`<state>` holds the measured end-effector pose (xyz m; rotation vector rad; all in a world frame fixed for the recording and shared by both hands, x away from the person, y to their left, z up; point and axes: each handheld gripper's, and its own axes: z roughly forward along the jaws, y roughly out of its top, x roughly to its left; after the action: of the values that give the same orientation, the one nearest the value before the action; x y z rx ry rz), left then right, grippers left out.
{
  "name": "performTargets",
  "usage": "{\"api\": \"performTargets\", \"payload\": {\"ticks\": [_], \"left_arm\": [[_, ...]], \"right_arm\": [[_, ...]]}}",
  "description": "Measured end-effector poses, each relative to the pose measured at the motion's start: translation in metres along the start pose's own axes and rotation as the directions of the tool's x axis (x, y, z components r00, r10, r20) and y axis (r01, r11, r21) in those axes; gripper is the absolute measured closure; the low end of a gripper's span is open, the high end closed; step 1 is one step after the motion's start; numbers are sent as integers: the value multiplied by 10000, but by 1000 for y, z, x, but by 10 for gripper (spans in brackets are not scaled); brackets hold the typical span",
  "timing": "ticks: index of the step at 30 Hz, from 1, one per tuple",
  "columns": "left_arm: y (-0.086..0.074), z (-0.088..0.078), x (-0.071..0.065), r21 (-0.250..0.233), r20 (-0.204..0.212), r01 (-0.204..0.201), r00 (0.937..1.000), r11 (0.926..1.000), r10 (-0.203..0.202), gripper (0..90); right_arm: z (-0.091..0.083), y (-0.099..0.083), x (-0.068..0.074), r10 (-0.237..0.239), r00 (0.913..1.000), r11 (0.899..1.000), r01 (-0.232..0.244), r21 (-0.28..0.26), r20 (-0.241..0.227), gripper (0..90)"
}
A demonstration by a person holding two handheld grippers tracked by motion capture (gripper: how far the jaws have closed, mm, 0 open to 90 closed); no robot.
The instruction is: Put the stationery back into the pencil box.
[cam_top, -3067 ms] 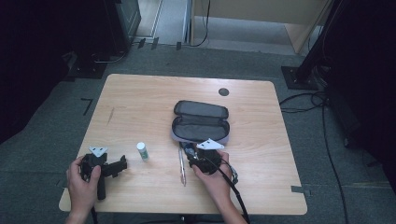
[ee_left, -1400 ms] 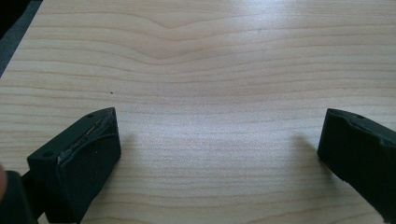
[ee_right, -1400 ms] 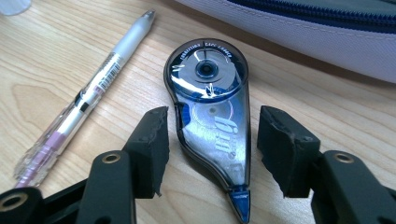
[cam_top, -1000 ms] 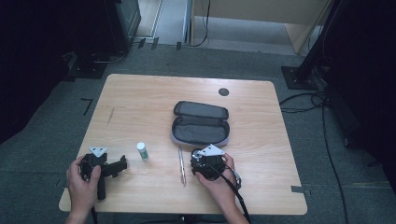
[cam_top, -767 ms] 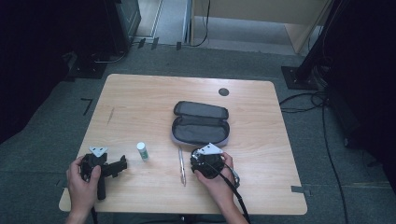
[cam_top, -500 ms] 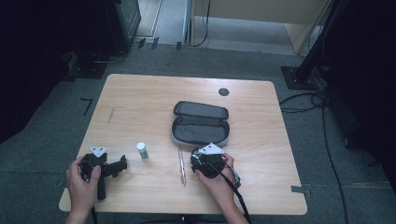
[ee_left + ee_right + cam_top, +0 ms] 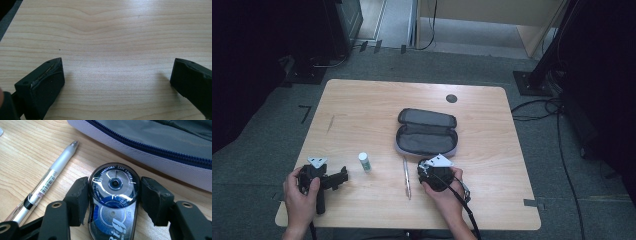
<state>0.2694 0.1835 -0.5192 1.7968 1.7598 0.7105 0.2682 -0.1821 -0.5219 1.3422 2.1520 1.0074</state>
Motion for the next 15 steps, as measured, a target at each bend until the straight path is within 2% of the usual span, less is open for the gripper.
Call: {"api": "performTargets", "payload": {"ticks": [7,11,15], "left_arm": [[0,0,0,2,1,0,10000,10000,0,0],[0,0,0,2,1,1,10000,10000,-1,0],[0,0,0,3,3,1,10000,10000,-1,0]], "right_arm": [[-1,-1,-1,-21,9999,10000,21,-34,-100,417],[-4,-3,-5,202,9993,9997,-207,-137,-329,417],[-7,-5,-8,268,9991,9992,-277,-271,-316,417]]}}
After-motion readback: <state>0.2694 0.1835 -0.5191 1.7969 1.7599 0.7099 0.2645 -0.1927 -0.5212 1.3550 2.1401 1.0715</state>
